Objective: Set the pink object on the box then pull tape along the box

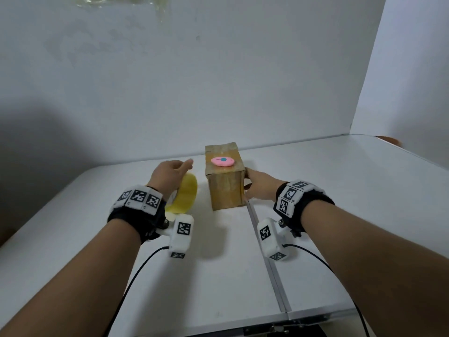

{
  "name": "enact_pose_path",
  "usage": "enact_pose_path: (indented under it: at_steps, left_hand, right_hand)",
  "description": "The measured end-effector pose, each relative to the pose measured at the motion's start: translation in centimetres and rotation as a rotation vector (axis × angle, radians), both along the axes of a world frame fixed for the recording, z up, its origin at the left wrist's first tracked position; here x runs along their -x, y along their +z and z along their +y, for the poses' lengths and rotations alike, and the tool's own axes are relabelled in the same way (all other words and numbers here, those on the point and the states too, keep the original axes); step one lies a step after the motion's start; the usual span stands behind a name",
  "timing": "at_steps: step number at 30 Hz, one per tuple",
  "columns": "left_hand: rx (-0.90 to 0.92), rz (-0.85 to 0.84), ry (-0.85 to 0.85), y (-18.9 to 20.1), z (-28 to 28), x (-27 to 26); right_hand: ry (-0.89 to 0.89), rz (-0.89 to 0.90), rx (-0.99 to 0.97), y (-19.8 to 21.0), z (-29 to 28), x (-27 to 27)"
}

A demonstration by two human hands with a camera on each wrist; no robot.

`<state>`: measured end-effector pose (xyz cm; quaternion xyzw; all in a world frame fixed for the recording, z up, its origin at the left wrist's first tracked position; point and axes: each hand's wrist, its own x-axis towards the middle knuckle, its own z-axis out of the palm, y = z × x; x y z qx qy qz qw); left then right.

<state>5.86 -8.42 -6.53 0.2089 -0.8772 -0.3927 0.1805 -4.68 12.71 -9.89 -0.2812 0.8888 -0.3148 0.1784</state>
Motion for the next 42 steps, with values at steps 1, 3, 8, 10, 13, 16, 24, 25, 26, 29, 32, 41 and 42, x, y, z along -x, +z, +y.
enact_pose_path:
  at_steps: [1,3,8,10,13,16,24,25,26,29,32,41,42]
  left_hand:
    - [-0.110,0.072,0.012,0.1,-0.8,-0.6]
    - [-0.326,0.172,0.005,0.2,-2.0,-1.8]
    - [-0.531,0.233,-0.165,1.2,-2.5,-4.6]
    - [-0.567,0.221,-0.224,1.4,-2.2,-5.5]
    - [-0.591,0.207,-0.314,1.6,-1.2,-6.6]
    - [-0.605,0.192,-0.393,1.5,0.6,-7.0]
    - [-0.694,0.224,-0.467,0.3,7.1,-5.7]
    - [-0.710,0.234,-0.466,0.0,7.7,-5.6]
    - [-0.727,0.240,-0.469,-0.3,8.3,-5.3]
    - [-0.726,0.222,-0.484,-1.1,9.8,-4.6]
    - [-0.727,0.195,-0.486,-1.5,11.2,-3.9]
    - [-0.789,0.150,-0.472,-2.7,12.3,-3.2]
    - [-0.796,0.137,-0.478,-2.7,12.3,-3.2]
  right_hand:
    - [0.000,0.014,-0.022,0.1,0.1,0.1]
    - [-0.040,0.040,-0.026,0.1,0.2,0.1]
    - [-0.354,0.110,0.210,1.3,0.3,-1.4]
    - [-0.445,0.201,0.288,2.5,0.3,-2.3]
    - [-0.445,0.298,0.463,4.0,0.2,-3.7]
    - [-0.280,0.252,0.571,5.4,-0.2,-5.2]
    - [0.066,0.059,0.398,5.4,1.8,-8.3]
    - [0.037,0.067,0.424,5.0,2.4,-8.1]
    - [0.004,0.063,0.456,4.6,2.9,-7.8]
    - [-0.048,0.067,0.506,3.8,4.4,-7.3]
    - [-0.078,0.118,0.478,3.4,5.2,-7.3]
    - [-0.139,0.249,0.367,2.2,6.0,-6.9]
    - [-0.151,0.255,0.370,2.2,6.1,-6.9]
